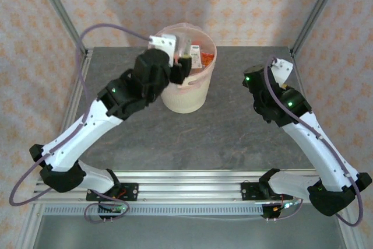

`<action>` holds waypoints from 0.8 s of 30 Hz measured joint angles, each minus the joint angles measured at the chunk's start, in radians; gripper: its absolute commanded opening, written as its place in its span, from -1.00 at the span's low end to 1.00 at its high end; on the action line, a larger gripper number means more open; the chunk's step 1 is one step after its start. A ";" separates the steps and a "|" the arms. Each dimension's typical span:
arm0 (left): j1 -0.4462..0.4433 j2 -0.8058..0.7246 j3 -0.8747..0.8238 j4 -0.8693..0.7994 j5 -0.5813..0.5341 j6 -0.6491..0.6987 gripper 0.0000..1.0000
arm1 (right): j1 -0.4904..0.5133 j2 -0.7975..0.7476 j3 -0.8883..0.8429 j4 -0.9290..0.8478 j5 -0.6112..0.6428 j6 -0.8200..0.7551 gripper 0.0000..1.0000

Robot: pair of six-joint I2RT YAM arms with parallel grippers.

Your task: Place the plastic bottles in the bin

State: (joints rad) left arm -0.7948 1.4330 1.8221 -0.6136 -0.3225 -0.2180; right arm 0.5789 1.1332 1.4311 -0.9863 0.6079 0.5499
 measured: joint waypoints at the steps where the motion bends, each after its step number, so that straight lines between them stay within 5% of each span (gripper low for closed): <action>1: 0.029 0.030 0.051 -0.010 0.001 0.003 -0.02 | 0.000 0.000 -0.003 0.000 -0.006 0.000 0.98; 11: 0.234 0.346 0.346 -0.138 0.082 0.082 0.02 | 0.000 0.000 -0.053 0.018 -0.043 0.000 0.98; 24: 0.385 0.491 0.459 -0.236 0.178 0.156 0.11 | 0.000 0.011 -0.055 0.036 -0.071 0.000 0.98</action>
State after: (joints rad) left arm -0.4099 1.9244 2.2814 -0.8494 -0.1444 -0.0620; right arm 0.5789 1.1439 1.3762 -0.9504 0.5373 0.5503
